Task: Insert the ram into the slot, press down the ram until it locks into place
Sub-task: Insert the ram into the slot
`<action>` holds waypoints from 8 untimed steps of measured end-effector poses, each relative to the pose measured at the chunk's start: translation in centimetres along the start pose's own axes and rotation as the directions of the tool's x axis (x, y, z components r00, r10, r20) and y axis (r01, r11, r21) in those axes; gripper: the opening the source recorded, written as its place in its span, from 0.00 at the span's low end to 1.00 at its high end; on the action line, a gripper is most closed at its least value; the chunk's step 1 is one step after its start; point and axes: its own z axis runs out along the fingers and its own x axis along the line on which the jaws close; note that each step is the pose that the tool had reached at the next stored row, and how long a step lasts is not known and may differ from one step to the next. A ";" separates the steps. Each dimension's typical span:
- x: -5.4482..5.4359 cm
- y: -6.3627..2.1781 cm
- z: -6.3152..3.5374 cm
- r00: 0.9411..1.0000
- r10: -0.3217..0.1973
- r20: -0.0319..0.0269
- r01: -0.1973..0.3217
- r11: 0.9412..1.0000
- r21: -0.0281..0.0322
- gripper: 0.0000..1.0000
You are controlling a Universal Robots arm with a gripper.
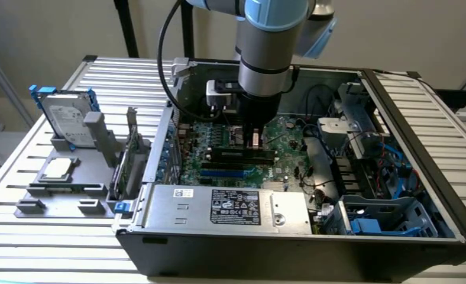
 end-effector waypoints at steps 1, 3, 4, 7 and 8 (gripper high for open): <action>0.0 0.00 0.00 1.000 0.000 0.000 0.000 1.000 0.001 0.14; 0.0 0.01 0.01 1.000 0.000 0.000 0.000 1.000 0.003 0.14; 0.0 0.02 0.02 1.000 0.000 0.000 0.000 1.000 0.004 0.14; 0.0 0.06 0.05 1.000 0.000 0.000 0.000 1.000 0.008 0.14; 0.0 0.09 0.06 1.000 0.000 0.000 0.000 1.000 0.009 0.14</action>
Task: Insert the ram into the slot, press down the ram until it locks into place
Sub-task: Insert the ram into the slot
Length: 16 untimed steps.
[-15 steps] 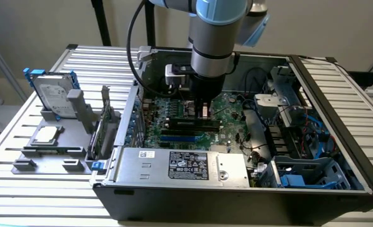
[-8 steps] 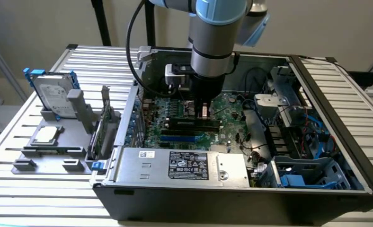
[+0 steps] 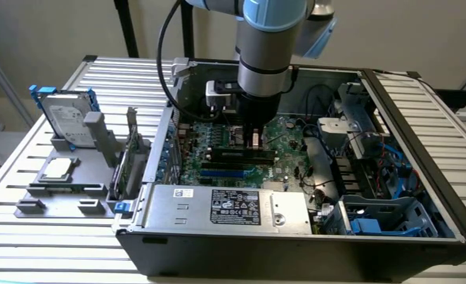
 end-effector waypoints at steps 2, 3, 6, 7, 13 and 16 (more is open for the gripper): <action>0.0 0.06 0.01 1.000 0.000 0.000 0.000 1.000 0.002 0.14; 0.0 0.09 0.02 1.000 0.000 0.000 0.000 1.000 0.003 0.14; 0.0 0.18 0.04 1.000 0.000 0.000 0.000 1.000 0.005 0.14; 0.0 0.20 0.04 1.000 0.000 0.000 0.000 1.000 0.006 0.14; 0.0 0.23 0.09 1.000 0.000 0.000 0.000 1.000 0.010 0.14; 0.0 0.24 0.14 1.000 0.000 0.000 0.000 1.000 0.012 0.14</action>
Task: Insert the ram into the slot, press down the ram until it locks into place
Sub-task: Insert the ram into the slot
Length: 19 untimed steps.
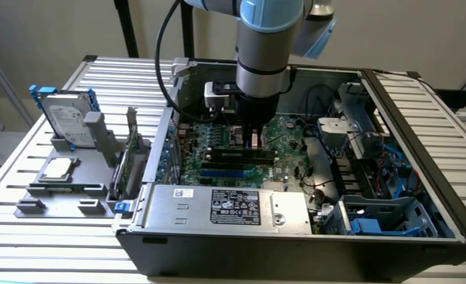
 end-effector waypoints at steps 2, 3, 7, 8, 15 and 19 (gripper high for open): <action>0.0 0.01 0.03 1.000 0.000 0.000 0.000 1.000 0.001 0.14; 0.0 0.02 0.04 1.000 0.000 0.000 0.000 1.000 0.001 0.14; -0.1 0.03 0.10 1.000 0.000 0.000 0.000 1.000 0.001 0.14; -0.1 0.03 0.11 1.000 0.000 0.000 0.000 1.000 0.001 0.14; -0.1 0.11 0.17 1.000 0.000 -0.005 0.000 1.000 0.001 0.14; -0.1 0.12 0.19 1.000 0.000 -0.006 0.000 1.000 0.001 0.14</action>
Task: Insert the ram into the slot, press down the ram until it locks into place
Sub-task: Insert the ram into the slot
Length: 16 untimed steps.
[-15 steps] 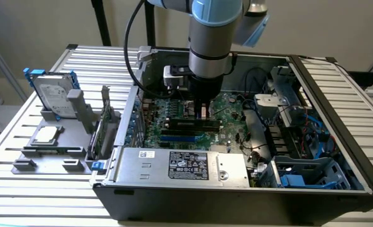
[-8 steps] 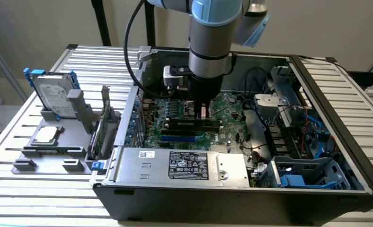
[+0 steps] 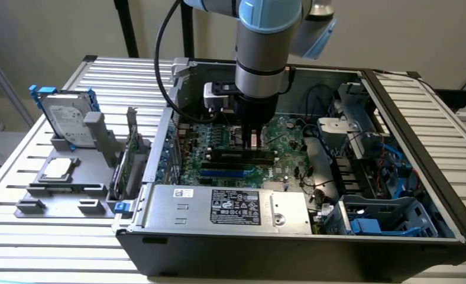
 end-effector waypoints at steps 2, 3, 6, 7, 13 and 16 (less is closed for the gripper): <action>0.0 0.00 0.00 1.000 0.000 0.000 0.000 1.000 0.000 0.14; 0.0 0.00 0.01 1.000 0.000 0.000 0.000 1.000 0.000 0.14; 0.0 0.00 0.01 1.000 0.000 0.000 0.000 1.000 0.000 0.14; 0.0 0.00 0.01 1.000 0.000 0.000 0.000 1.000 0.000 0.14; 0.0 0.00 0.01 1.000 0.000 0.000 0.000 1.000 0.000 0.22; 0.0 0.00 -0.23 1.000 0.000 0.000 0.000 1.000 0.000 0.22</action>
